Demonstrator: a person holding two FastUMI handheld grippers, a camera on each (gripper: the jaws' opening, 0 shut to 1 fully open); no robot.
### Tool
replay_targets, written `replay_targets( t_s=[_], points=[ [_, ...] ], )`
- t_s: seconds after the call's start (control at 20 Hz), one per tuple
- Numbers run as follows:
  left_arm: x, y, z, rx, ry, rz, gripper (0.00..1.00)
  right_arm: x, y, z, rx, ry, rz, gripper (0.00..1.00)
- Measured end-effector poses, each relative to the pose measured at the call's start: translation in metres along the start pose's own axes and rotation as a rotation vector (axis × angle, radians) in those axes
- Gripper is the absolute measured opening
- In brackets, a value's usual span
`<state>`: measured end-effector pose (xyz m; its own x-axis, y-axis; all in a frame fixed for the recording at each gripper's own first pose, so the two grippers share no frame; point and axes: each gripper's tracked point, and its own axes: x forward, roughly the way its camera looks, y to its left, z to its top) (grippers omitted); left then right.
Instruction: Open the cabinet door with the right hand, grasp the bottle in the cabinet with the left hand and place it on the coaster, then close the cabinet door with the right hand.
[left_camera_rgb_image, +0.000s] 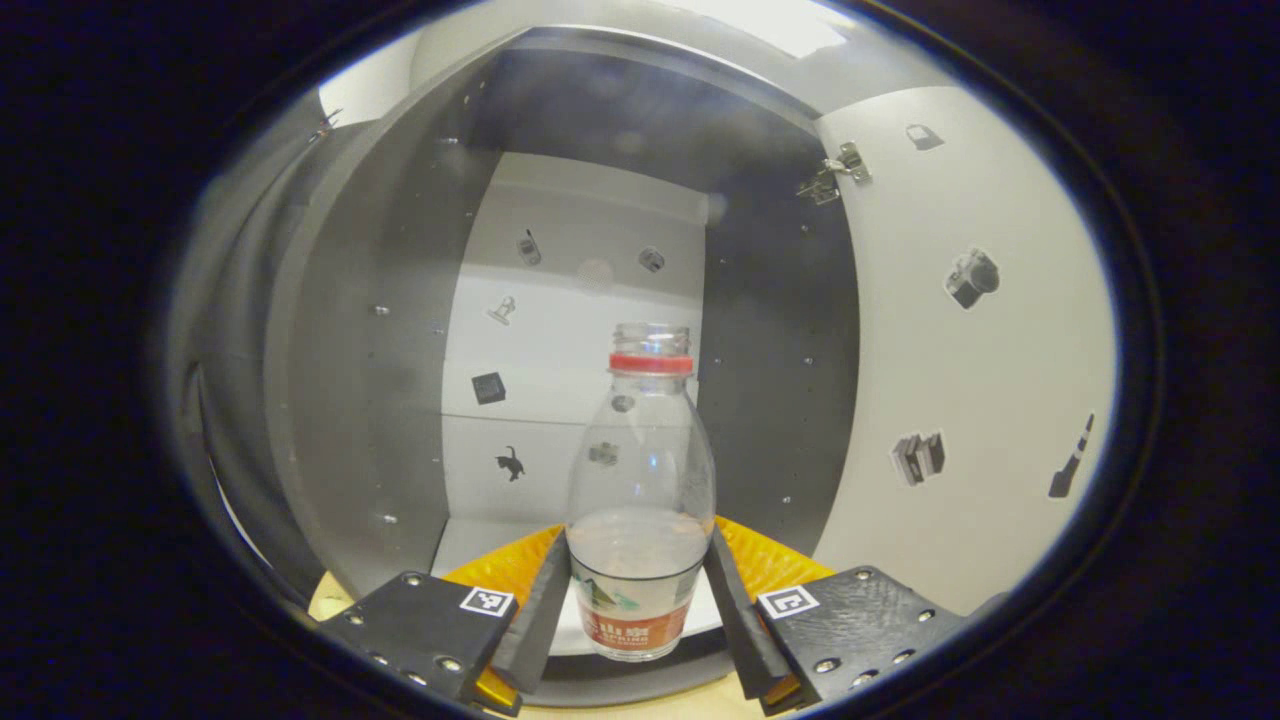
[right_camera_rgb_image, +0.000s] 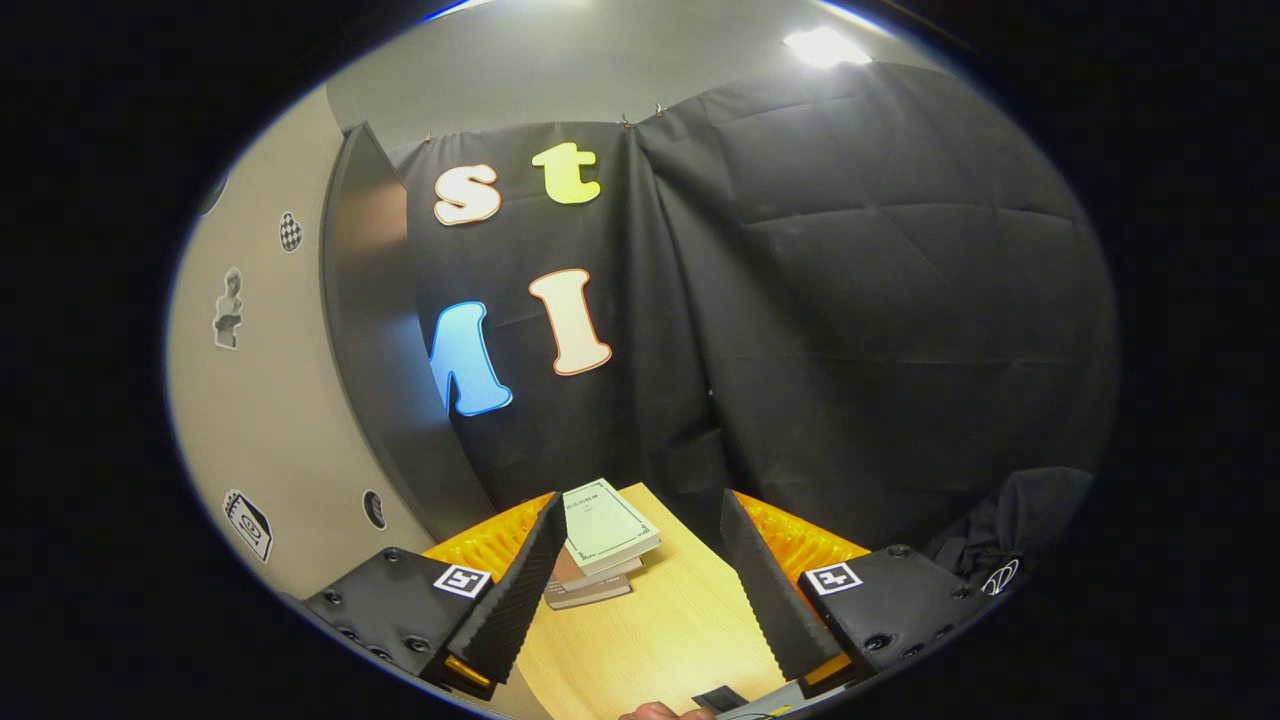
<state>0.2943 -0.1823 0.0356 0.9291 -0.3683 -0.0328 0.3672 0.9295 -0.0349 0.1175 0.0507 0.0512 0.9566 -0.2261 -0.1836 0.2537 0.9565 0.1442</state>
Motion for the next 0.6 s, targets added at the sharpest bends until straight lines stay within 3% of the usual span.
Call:
replay_targets(
  t_s=[0.05, 0.1, 0.15, 0.4, 0.6],
  points=[
    [-0.011, 0.004, -0.001, 0.009, 0.001, 0.002, 0.71, -0.001, 0.001, -0.001, 0.002, 0.002, 0.003, 0.98],
    [-0.023, 0.006, 0.000, 0.017, 0.006, 0.006, 0.76, -0.002, 0.001, -0.001, 0.005, 0.004, 0.005, 0.98],
    [-0.035, 0.008, -0.002, 0.019, 0.010, 0.011, 0.71, -0.003, 0.002, -0.002, 0.011, 0.006, 0.006, 0.98],
    [-0.087, 0.030, -0.013, 0.010, 0.028, 0.040, 0.71, -0.009, 0.013, 0.001, 0.045, -0.002, 0.036, 0.98],
    [-0.142, 0.062, -0.035, 0.044, 0.046, 0.103, 0.71, -0.011, 0.012, 0.004, 0.022, -0.028, 0.048, 0.98]
  ],
)
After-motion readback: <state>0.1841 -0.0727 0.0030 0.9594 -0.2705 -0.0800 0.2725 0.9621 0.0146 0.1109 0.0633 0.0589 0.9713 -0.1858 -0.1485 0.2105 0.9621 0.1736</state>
